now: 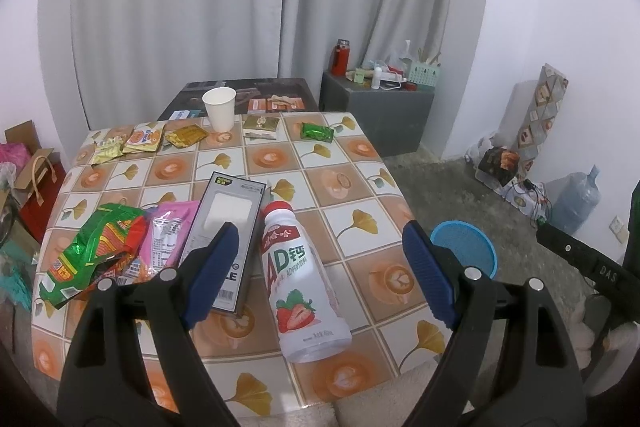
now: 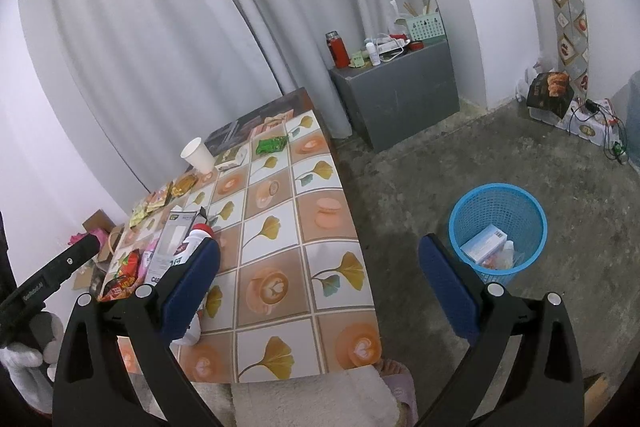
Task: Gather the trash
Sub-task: 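Move both tools back over the table toward the CABLE package and drink bottle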
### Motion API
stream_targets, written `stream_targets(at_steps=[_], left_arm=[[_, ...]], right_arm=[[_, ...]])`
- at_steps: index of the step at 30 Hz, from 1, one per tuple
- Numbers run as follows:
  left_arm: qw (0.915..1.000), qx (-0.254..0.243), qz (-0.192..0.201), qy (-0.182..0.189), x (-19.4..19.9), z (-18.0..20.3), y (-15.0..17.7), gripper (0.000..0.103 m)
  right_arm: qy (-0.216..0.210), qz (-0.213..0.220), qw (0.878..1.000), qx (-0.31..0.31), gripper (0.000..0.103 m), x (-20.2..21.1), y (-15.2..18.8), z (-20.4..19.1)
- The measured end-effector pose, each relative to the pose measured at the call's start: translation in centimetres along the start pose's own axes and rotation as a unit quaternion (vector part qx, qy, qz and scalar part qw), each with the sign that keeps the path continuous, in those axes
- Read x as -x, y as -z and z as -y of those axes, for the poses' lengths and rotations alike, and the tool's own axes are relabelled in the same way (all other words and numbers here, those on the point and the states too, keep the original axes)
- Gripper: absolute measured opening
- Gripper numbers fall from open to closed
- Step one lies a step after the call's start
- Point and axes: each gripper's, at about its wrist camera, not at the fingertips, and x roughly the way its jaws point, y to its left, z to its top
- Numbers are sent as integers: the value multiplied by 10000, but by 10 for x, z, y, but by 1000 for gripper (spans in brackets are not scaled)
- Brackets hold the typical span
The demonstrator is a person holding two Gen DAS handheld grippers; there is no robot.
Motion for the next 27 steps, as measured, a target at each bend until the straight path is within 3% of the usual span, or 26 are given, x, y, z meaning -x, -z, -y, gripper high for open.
stream_targets(at_steps=[13, 17, 22, 27], left_arm=[[10000, 19, 21, -46, 0, 0, 0, 80], [9993, 178, 275, -166, 10, -11, 0, 80], [9964, 438, 611, -382, 26, -37, 4, 80], [9945, 671, 711, -380, 35, -67, 9, 80]], right_arm=[[50, -41, 9999, -110, 96, -4, 5, 8], [64, -23, 9987, -505, 96, -5, 1, 28], [-173, -294, 9950, -939, 96, -23, 1, 39], [-479, -662, 9931, -841, 96, -49, 4, 15]])
